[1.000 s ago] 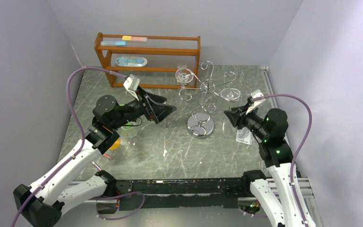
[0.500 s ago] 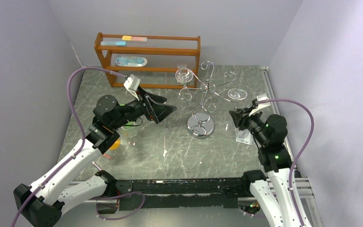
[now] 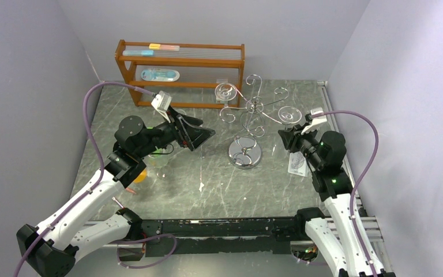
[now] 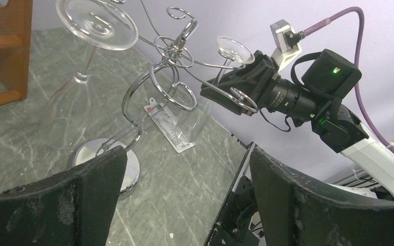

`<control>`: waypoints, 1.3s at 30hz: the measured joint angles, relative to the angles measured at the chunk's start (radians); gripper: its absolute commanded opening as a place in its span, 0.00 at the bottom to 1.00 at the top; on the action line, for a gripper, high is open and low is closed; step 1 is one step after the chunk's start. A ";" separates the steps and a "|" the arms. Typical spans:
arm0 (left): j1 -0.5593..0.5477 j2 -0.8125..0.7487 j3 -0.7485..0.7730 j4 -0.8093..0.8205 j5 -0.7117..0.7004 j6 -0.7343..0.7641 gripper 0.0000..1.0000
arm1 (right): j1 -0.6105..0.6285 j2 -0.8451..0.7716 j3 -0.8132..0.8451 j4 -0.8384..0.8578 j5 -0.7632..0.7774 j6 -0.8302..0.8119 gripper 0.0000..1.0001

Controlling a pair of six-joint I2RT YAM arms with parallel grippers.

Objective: Place the wine glass upside down on the wine glass rack

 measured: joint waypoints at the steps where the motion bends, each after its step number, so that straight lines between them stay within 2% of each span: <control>1: 0.000 0.000 0.000 -0.005 -0.004 0.000 0.94 | 0.000 0.002 0.001 0.000 0.002 0.005 0.27; 6: 0.000 0.000 0.001 -0.027 -0.024 0.007 0.94 | 0.000 0.002 0.003 -0.008 0.017 0.039 0.51; 9: 0.000 0.000 0.014 -0.048 -0.036 0.016 0.94 | 0.000 -0.001 0.004 -0.026 0.032 0.060 0.59; 12: 0.000 0.000 0.031 -0.070 -0.051 0.029 0.95 | 0.000 -0.012 0.008 -0.047 0.042 0.075 0.63; 19: 0.000 -0.002 0.064 -0.137 -0.094 0.065 0.95 | 0.000 -0.083 0.019 -0.108 0.079 0.094 0.66; 28: 0.000 -0.028 0.143 -0.323 -0.224 0.154 0.94 | 0.000 -0.222 0.072 -0.247 0.179 0.144 0.65; 31: 0.000 -0.042 0.178 -0.397 -0.306 0.182 0.91 | 0.000 -0.250 0.117 -0.298 0.248 0.185 0.64; 37: 0.000 -0.045 0.235 -0.529 -0.501 0.202 0.71 | 0.000 -0.212 0.285 -0.381 0.440 0.285 0.61; 39: 0.000 -0.035 0.242 -0.564 -0.549 0.197 0.70 | 0.000 -0.182 0.347 -0.395 0.503 0.317 0.60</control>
